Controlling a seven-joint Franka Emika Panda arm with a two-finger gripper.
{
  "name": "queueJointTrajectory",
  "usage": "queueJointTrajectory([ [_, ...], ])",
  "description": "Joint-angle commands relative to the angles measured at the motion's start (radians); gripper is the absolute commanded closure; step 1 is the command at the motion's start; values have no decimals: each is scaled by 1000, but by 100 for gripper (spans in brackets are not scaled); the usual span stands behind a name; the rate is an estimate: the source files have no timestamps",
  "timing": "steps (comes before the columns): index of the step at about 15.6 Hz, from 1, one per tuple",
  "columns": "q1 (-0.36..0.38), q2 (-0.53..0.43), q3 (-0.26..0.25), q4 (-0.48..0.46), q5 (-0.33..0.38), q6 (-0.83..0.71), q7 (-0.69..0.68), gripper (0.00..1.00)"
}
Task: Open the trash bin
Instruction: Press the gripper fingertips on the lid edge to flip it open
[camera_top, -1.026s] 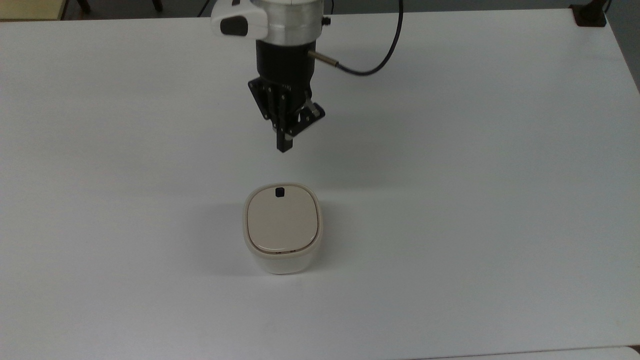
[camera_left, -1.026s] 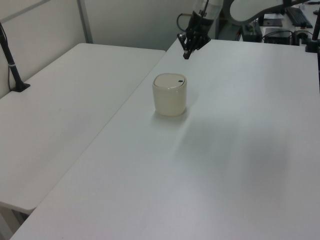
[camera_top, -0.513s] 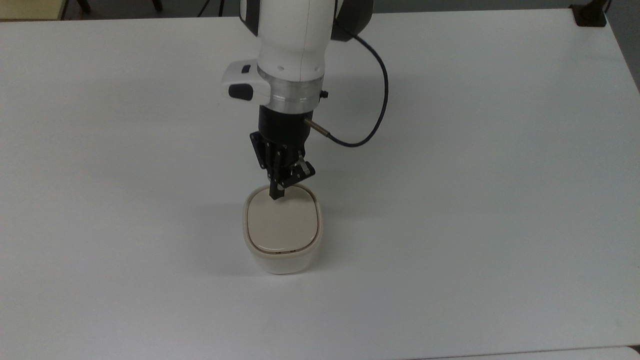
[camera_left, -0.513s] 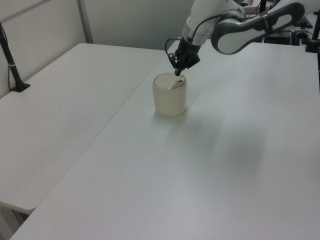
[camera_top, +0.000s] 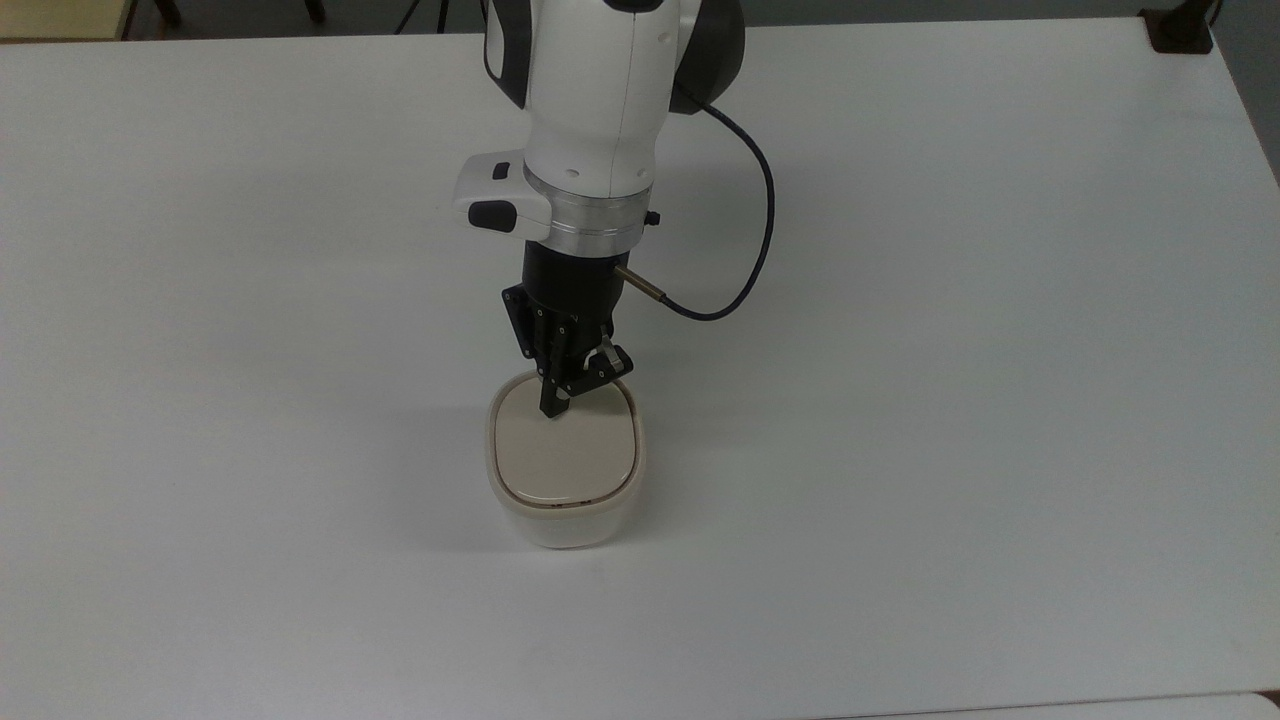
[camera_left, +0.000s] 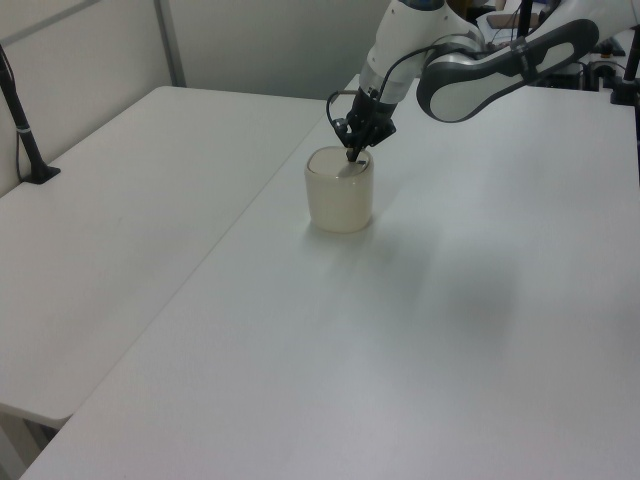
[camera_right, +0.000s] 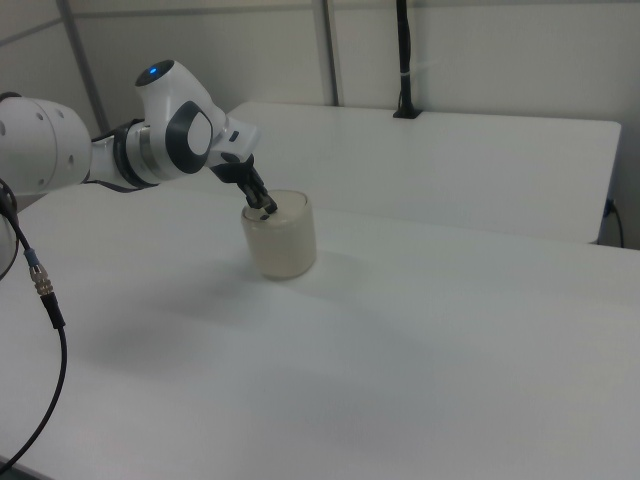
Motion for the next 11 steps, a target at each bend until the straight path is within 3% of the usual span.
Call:
queueJointTrajectory([
  [1,35,5,-10,-25,-54,14,28,100],
  [7,53,25,-9,-49,-94,6,34,100],
  [11,32,-53,-9,-42,-80,0,36,100],
])
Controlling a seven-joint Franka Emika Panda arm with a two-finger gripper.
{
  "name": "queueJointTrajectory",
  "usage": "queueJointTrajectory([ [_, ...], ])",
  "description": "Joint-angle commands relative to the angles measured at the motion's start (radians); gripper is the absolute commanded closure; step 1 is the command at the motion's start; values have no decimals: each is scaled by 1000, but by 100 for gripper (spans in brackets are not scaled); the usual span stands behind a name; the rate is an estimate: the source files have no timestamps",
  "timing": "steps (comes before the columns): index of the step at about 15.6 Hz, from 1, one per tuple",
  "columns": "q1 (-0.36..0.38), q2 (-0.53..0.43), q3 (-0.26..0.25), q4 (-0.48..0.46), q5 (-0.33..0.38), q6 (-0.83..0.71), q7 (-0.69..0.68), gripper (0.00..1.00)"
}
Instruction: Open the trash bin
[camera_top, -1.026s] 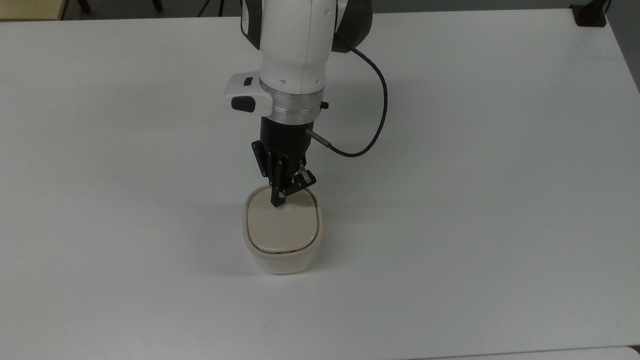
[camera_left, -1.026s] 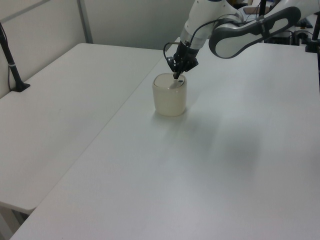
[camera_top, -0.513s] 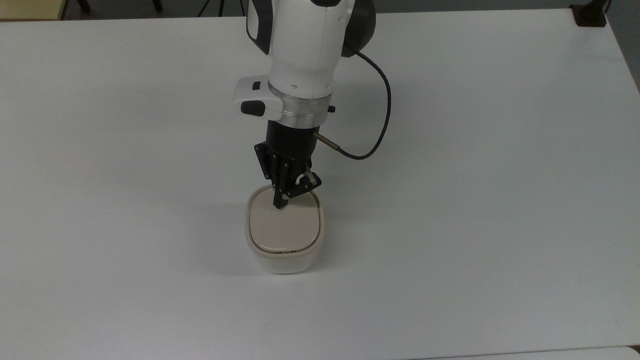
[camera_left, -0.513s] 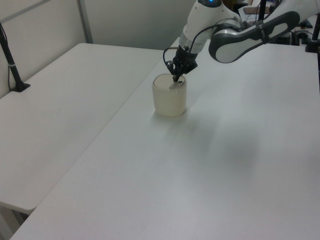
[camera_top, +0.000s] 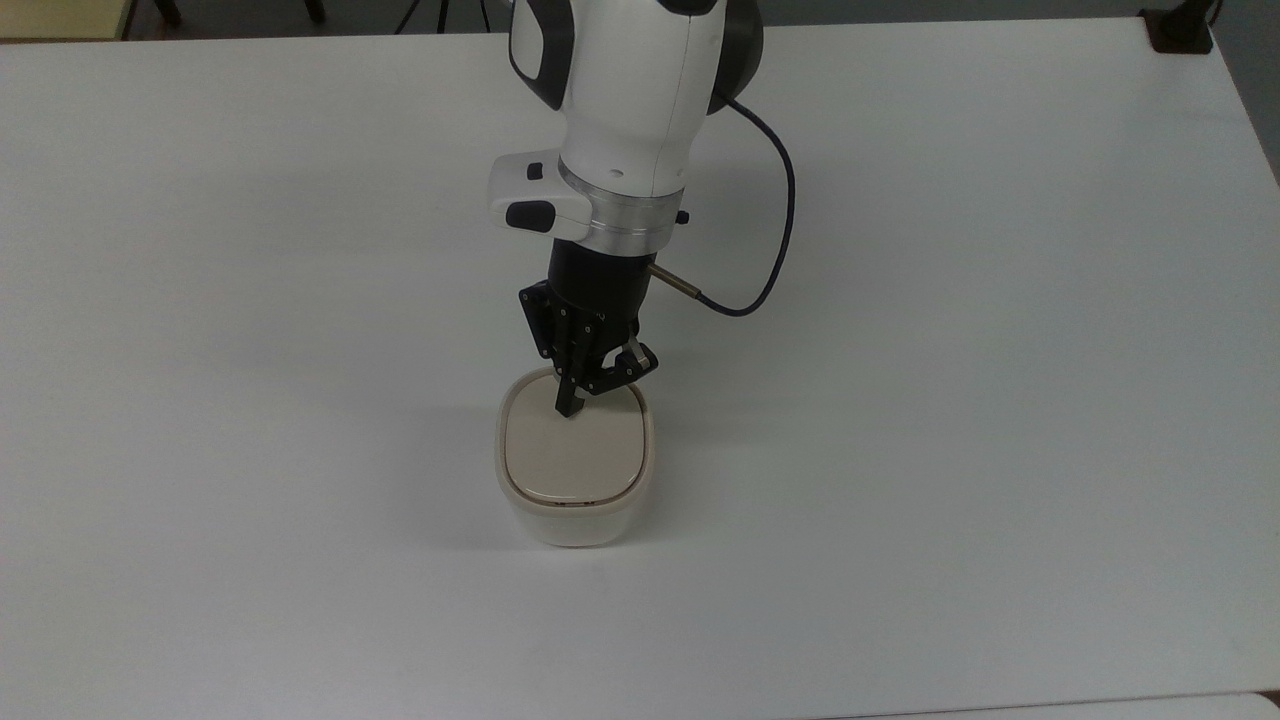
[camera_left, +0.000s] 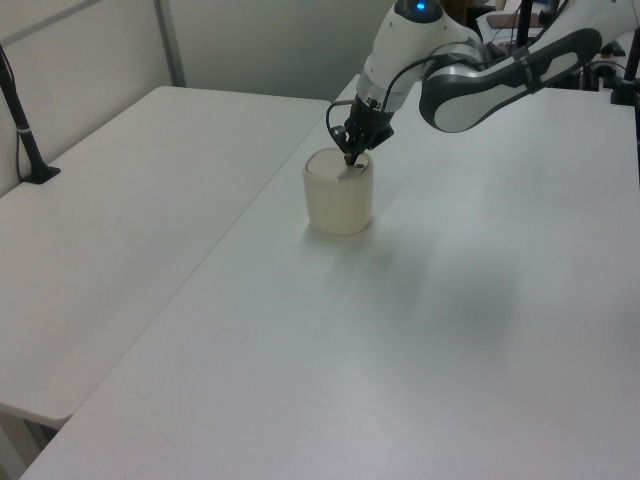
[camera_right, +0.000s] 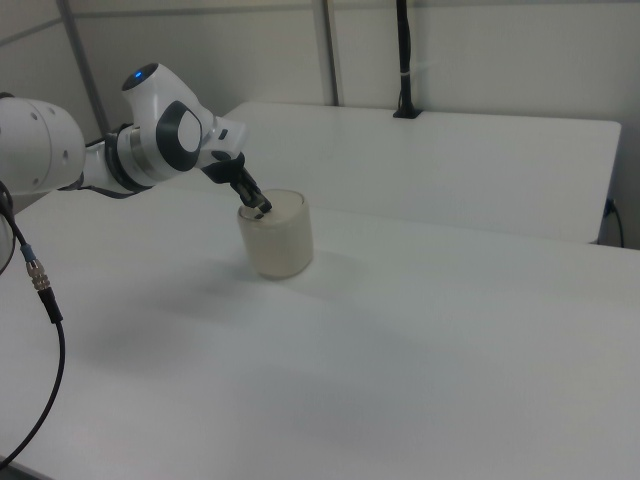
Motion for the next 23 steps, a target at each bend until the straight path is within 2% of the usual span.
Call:
queueJointTrajectory([
  [1,-5,-80,-9,-35,9,-1,26,100],
  [8,-25,-237,-5,-35,35,-144,-1,91],
  [12,-25,-300,-4,-45,94,-260,-101,89],
  [17,-38,-427,-4,-126,226,-387,-346,87],
  [20,-42,-486,-4,-144,278,-480,-472,87],
  [23,-76,-554,-4,-176,347,-547,-623,83],
])
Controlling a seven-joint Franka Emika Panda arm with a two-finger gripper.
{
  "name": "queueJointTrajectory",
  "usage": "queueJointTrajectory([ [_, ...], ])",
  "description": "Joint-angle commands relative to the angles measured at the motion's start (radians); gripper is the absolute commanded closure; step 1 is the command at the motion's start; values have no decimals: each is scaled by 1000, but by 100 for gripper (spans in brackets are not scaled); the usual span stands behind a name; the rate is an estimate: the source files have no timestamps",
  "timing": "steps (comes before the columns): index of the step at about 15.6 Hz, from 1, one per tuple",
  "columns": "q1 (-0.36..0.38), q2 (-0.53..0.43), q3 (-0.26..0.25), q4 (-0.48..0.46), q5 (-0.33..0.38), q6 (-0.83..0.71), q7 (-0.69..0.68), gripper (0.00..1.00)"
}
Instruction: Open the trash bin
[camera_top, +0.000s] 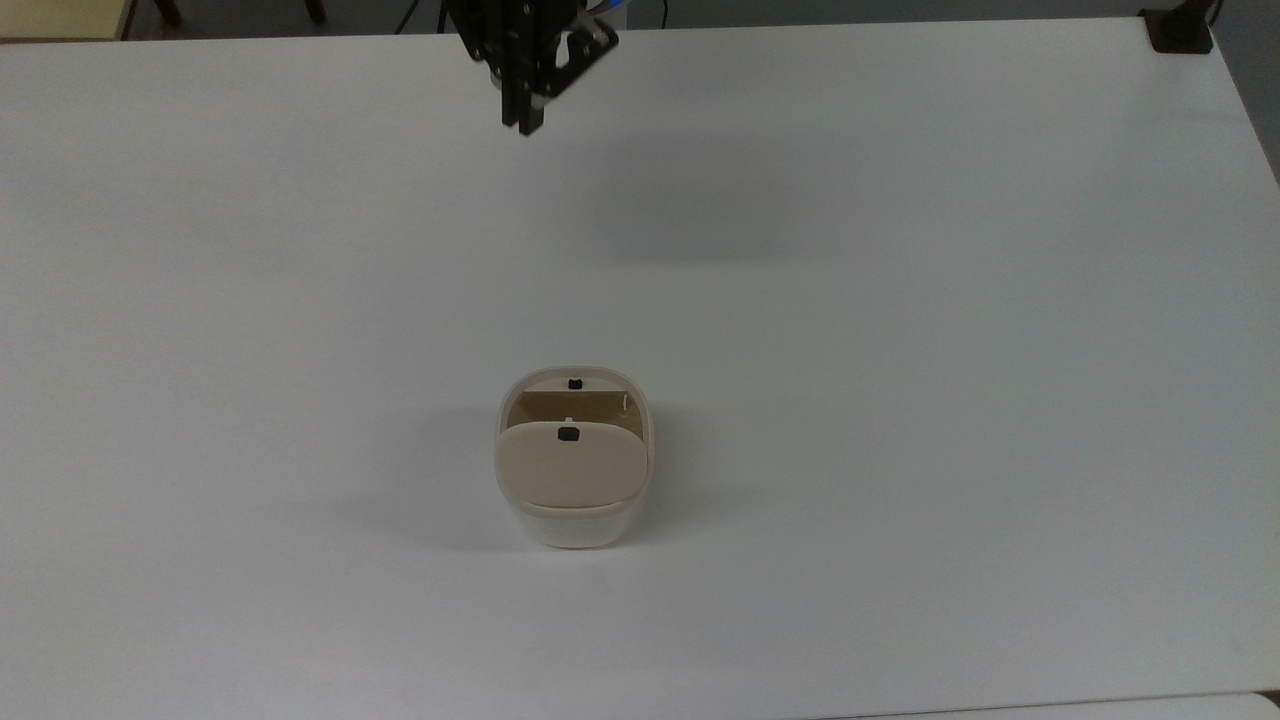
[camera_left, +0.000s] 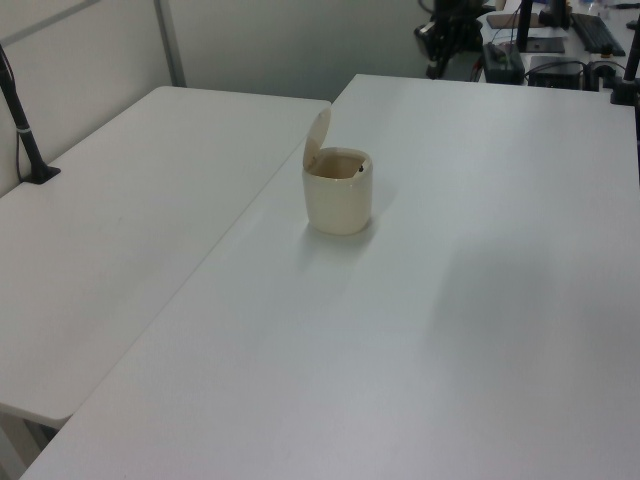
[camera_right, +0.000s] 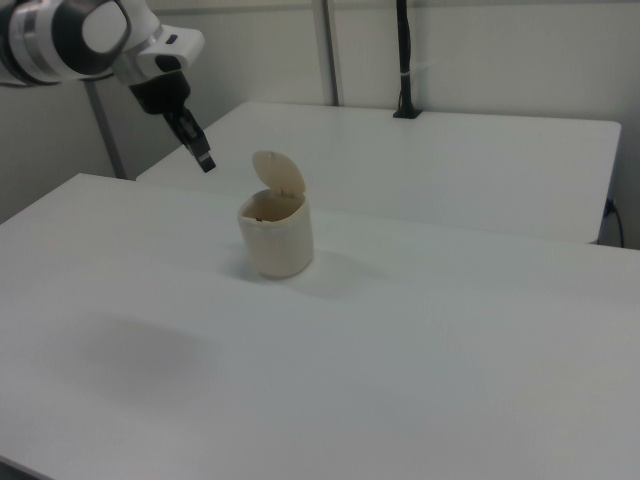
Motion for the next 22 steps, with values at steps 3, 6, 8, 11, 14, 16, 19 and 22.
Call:
queueJointTrajectory([
  [3,-89,-131,-3,-74,135,-142,-328,76],
  [6,-106,-135,-4,-74,144,-174,-473,54],
  [8,-109,-131,-7,-74,141,-174,-559,21],
  [11,-109,-108,-15,-65,126,-164,-675,0],
  [14,-107,-47,-29,-4,121,-162,-688,0],
  [16,-98,-25,-49,24,120,-170,-686,0],
  [19,-75,-20,-67,27,124,-196,-685,0],
  [22,-69,-10,-67,29,129,-211,-676,0],
])
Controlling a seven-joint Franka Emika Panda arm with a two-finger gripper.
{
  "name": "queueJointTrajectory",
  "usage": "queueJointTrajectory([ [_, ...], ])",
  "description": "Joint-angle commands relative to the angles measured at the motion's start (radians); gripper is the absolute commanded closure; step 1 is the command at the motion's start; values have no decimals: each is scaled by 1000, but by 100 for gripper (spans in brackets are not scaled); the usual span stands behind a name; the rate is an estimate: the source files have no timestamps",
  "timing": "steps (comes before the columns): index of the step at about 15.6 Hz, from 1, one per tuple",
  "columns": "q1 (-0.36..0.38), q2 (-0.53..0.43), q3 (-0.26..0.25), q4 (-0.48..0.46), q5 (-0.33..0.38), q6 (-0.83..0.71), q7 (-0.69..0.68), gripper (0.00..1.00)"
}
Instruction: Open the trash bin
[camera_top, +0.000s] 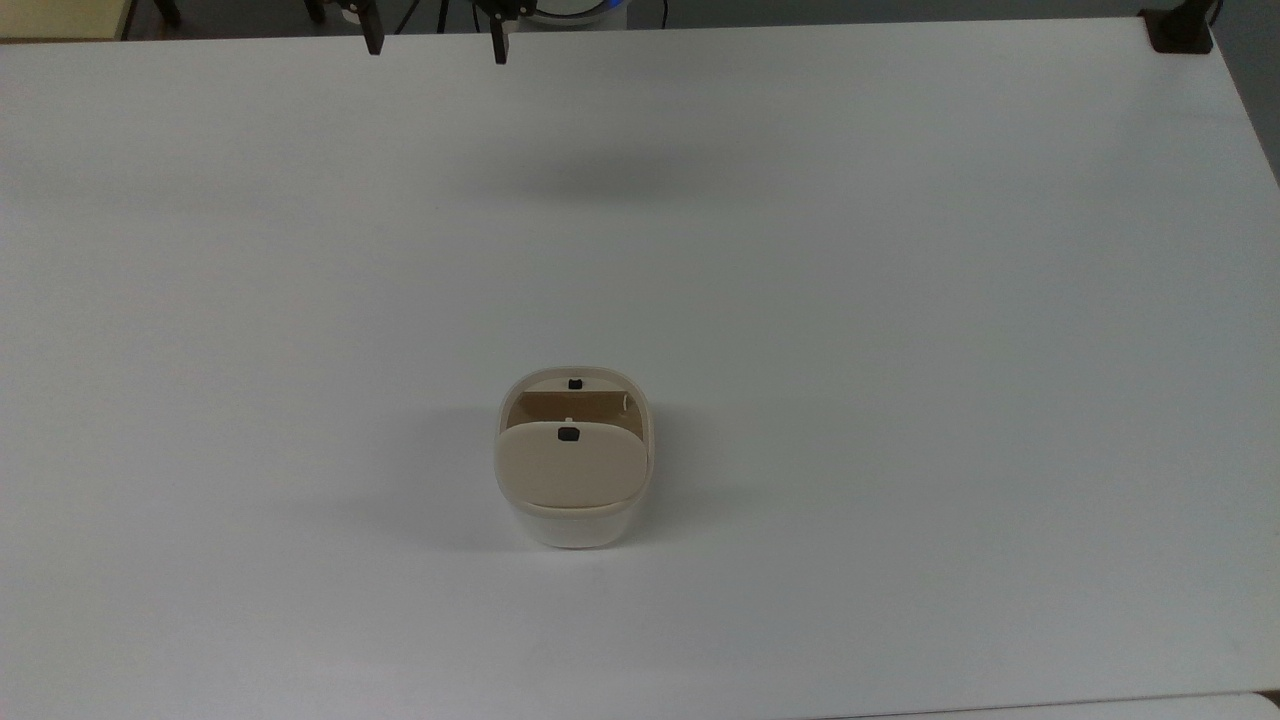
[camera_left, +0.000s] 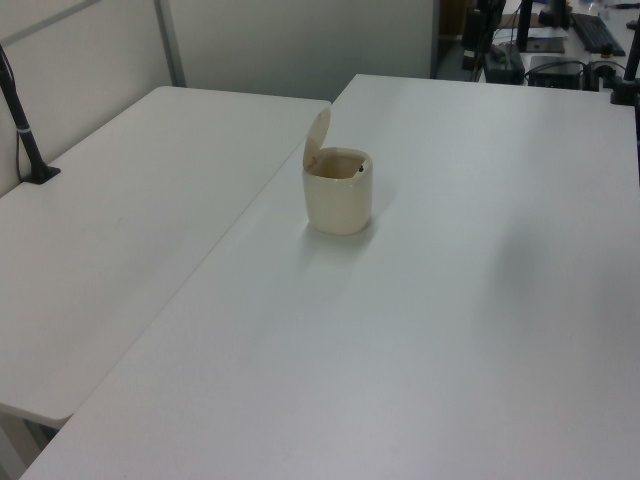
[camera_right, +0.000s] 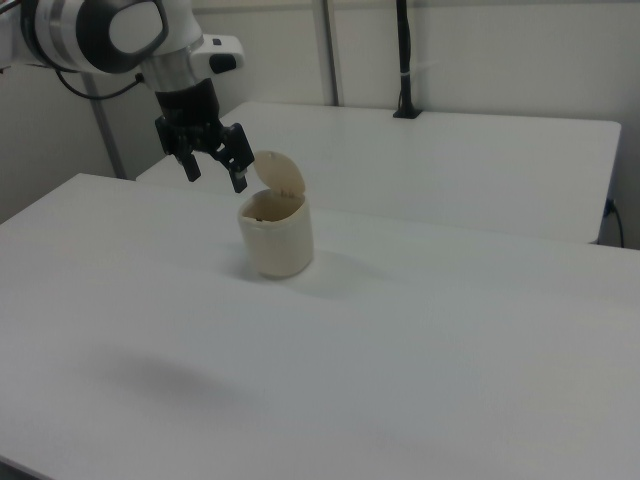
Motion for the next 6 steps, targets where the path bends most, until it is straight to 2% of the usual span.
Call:
queueJointTrajectory([
  [1,30,14,-18,22,7,-37,-8,0],
  [6,30,13,-18,21,11,-33,-24,0],
])
